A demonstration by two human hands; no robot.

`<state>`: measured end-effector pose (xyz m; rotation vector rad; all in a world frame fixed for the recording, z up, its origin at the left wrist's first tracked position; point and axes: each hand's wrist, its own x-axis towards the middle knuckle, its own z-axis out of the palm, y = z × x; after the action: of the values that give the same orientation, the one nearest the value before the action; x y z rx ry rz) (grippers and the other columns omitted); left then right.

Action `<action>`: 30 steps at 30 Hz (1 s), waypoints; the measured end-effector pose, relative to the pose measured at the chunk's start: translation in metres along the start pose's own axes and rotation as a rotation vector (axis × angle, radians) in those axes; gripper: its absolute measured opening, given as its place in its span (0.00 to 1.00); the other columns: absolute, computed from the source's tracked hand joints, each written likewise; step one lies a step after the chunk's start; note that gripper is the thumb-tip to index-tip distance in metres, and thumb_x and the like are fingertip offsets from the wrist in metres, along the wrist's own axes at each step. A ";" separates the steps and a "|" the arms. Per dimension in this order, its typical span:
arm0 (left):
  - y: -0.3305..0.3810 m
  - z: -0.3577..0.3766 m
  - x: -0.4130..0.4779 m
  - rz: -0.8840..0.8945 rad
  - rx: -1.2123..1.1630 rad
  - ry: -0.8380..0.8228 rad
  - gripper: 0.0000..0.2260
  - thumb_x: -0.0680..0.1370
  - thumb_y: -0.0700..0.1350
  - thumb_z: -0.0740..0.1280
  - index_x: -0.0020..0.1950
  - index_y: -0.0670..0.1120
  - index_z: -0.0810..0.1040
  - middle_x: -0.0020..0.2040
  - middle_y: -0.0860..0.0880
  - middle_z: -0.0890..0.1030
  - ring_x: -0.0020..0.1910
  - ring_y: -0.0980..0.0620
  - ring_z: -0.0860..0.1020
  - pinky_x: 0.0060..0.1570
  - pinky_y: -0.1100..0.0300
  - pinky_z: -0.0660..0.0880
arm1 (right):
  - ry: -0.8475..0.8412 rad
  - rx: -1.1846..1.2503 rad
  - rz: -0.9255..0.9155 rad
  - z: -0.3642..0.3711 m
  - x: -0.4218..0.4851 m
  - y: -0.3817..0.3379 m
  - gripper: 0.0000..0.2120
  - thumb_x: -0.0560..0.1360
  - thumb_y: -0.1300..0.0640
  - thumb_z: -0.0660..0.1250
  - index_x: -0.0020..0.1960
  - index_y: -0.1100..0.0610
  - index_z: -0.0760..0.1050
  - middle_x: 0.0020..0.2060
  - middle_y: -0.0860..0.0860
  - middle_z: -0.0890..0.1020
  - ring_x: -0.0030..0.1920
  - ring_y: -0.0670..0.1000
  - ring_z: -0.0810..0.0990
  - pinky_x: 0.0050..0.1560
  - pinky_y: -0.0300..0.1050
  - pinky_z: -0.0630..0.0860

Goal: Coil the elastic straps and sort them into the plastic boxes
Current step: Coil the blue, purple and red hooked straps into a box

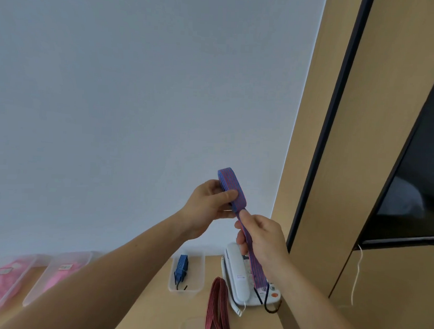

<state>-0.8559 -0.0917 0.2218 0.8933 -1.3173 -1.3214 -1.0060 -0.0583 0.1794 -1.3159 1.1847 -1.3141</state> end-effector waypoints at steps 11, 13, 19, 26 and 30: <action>-0.024 -0.012 -0.004 0.556 0.733 -0.041 0.18 0.78 0.42 0.68 0.67 0.53 0.72 0.56 0.53 0.82 0.52 0.58 0.81 0.50 0.62 0.79 | -0.036 0.088 0.043 0.001 -0.005 -0.006 0.30 0.77 0.34 0.57 0.39 0.59 0.80 0.26 0.56 0.79 0.23 0.52 0.74 0.24 0.39 0.71; -0.028 -0.015 -0.004 0.692 0.938 0.001 0.19 0.78 0.43 0.67 0.70 0.49 0.72 0.57 0.53 0.82 0.51 0.52 0.81 0.49 0.58 0.79 | -0.054 0.104 0.051 0.001 -0.005 -0.008 0.32 0.71 0.29 0.55 0.37 0.56 0.81 0.28 0.57 0.80 0.24 0.53 0.76 0.25 0.39 0.72; -0.032 -0.022 -0.001 1.077 1.254 0.048 0.24 0.69 0.31 0.75 0.65 0.40 0.79 0.63 0.43 0.81 0.52 0.45 0.84 0.43 0.56 0.82 | -0.081 0.121 0.073 0.002 -0.004 -0.008 0.33 0.65 0.24 0.59 0.36 0.55 0.81 0.27 0.55 0.79 0.24 0.52 0.74 0.23 0.38 0.70; -0.036 -0.020 0.001 0.706 0.832 0.041 0.29 0.76 0.30 0.63 0.75 0.50 0.68 0.72 0.48 0.72 0.66 0.50 0.77 0.56 0.60 0.78 | -0.078 0.179 0.049 -0.002 0.000 -0.008 0.32 0.66 0.31 0.65 0.44 0.62 0.80 0.29 0.54 0.79 0.24 0.52 0.74 0.25 0.39 0.71; -0.015 -0.013 -0.003 -0.146 0.078 -0.047 0.19 0.82 0.49 0.57 0.72 0.44 0.71 0.60 0.42 0.83 0.58 0.42 0.81 0.55 0.49 0.76 | -0.059 0.172 0.012 -0.003 0.001 -0.006 0.31 0.65 0.33 0.66 0.45 0.63 0.78 0.30 0.55 0.80 0.26 0.51 0.75 0.27 0.39 0.72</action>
<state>-0.8449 -0.0937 0.2054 1.0335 -1.3694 -1.4186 -1.0088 -0.0584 0.1851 -1.2132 1.0141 -1.3282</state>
